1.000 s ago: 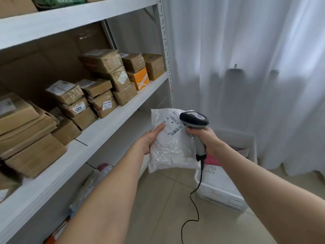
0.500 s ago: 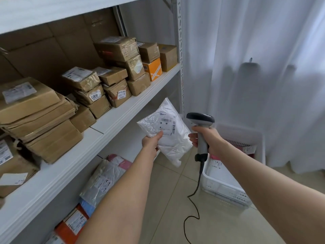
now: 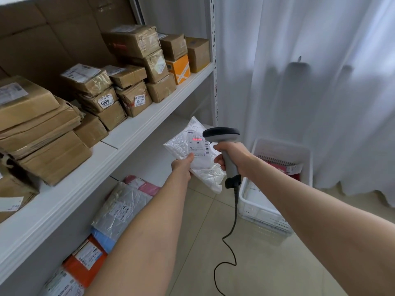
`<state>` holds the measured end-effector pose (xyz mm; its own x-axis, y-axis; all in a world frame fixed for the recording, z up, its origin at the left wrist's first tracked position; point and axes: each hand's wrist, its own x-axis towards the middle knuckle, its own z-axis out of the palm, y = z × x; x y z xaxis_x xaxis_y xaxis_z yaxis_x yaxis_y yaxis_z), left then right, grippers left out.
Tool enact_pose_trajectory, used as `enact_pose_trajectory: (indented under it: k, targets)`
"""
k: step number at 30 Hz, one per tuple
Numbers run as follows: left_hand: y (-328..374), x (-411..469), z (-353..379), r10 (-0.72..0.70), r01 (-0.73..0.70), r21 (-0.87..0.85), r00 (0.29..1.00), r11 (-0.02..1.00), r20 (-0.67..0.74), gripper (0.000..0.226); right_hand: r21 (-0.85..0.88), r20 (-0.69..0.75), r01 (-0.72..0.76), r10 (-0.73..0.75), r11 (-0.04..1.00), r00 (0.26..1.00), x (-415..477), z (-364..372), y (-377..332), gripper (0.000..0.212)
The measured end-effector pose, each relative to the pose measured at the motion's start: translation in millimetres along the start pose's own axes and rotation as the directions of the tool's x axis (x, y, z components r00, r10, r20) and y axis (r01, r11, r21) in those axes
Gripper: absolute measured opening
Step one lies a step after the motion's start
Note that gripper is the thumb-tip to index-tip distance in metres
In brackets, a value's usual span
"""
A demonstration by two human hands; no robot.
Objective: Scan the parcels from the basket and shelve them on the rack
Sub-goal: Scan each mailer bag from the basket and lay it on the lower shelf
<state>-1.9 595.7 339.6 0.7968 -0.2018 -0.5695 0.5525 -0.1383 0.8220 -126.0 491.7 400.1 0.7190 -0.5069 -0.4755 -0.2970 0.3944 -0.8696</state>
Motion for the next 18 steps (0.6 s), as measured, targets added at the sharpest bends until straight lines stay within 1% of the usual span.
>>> enact_pose_trajectory:
  k: [4,8,14,18]
  targets:
    - [0.4,-2.7,2.0,-0.033,0.033,0.008,0.999,0.999,-0.007,0.034,-0.023,0.004,-0.017,0.017,1.000,1.000,-1.6,-2.1,-3.2,0.014]
    - [1.2,-4.8,3.6,-0.050,0.051,0.031,0.998,0.998,-0.023,0.047,-0.041,-0.004,-0.025,0.025,0.999,1.000,-2.2,-4.3,-6.0,0.015]
    - [3.3,-8.9,4.9,-0.069,0.072,0.086,0.997,0.994,-0.040,0.046,-0.026,-0.021,-0.053,0.052,0.998,0.998,-2.8,-4.5,-9.2,0.013]
    - [3.2,-6.2,3.5,-0.087,0.092,0.092,0.995,0.992,-0.047,0.041,-0.036,-0.023,-0.050,0.050,0.998,0.999,-3.2,-3.6,-11.6,0.010]
